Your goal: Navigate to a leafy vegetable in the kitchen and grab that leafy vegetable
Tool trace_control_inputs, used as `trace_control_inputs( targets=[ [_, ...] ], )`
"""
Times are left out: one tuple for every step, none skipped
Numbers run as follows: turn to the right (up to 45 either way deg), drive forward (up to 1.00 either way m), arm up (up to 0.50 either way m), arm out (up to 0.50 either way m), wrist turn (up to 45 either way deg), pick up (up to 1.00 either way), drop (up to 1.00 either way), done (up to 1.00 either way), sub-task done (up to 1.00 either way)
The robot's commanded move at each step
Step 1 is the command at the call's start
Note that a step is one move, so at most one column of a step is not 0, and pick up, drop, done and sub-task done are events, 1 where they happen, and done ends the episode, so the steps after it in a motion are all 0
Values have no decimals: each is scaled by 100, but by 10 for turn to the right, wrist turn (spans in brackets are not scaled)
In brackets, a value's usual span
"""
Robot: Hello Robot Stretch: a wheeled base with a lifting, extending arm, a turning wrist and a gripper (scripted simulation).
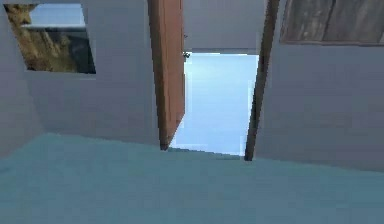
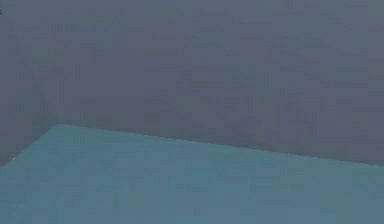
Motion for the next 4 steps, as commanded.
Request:
trace_control_inputs(
  targets=[
    [0,100,0,0,0,0,0,0,0],
    [0,50,0,0,0,0,0,0,0],
    [90,0,0,0,0,0,0,0,0],
    [0,75,0,0,0,0,0,0,0]
  ],
)
